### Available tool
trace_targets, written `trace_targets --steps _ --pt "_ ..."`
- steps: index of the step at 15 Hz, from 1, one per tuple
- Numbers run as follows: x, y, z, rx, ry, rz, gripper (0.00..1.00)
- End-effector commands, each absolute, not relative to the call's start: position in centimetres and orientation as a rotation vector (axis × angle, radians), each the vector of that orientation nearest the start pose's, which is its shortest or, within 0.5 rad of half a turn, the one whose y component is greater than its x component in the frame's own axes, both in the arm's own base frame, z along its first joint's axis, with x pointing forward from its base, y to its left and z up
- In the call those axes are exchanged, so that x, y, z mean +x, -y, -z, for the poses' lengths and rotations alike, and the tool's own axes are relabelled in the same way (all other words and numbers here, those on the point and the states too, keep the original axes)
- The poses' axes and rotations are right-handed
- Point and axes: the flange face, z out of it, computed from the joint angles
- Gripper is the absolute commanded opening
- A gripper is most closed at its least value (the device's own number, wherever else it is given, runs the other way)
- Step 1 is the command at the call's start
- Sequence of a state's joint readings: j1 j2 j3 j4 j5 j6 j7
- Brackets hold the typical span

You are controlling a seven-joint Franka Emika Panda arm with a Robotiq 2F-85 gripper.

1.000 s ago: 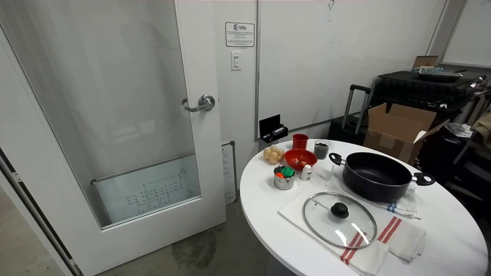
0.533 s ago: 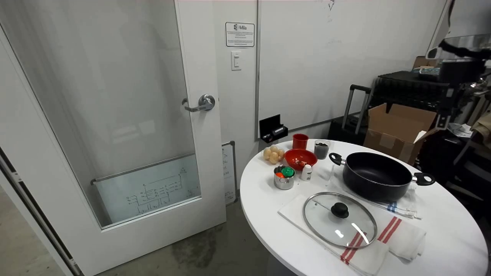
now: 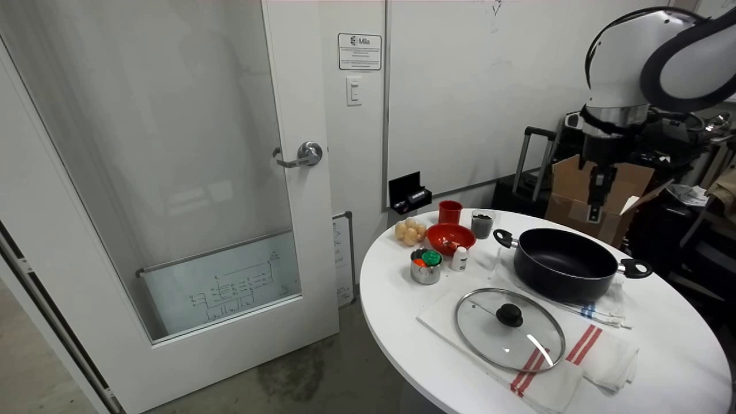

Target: Close the lid on the pot

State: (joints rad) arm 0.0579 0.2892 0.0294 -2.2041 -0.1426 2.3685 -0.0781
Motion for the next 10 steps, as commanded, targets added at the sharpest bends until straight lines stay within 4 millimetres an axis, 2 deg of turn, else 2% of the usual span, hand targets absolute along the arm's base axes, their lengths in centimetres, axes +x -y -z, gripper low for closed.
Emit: trace_targets --steps 1,10 --pt "57.2 -6.3 -20.5 -3.191 0.531 -0.182 1.00" --pt "60.2 -10.3 -11.8 -3.170 0.698 -0.279 1.00"
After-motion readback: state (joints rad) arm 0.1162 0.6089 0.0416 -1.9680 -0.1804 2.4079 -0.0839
